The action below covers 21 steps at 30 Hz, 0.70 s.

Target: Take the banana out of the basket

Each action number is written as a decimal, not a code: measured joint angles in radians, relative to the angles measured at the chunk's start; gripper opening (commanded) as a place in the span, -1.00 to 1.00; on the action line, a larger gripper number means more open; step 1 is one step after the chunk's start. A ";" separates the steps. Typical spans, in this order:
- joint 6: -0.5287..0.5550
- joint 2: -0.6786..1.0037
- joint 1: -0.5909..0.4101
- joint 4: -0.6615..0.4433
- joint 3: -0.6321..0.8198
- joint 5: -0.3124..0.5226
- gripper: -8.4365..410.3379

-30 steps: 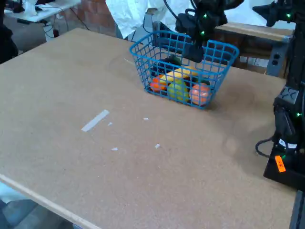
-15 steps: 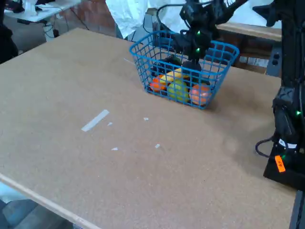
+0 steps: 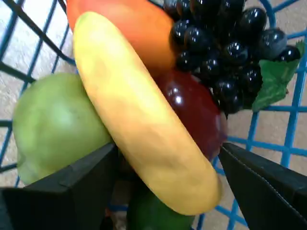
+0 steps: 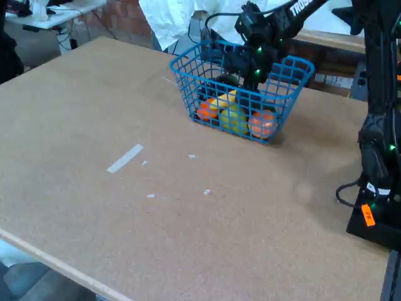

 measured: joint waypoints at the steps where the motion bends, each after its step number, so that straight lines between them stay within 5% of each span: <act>1: 0.003 0.000 0.000 0.003 0.000 -0.008 0.29; 21: 0.069 0.000 0.000 0.003 0.000 -0.029 -0.75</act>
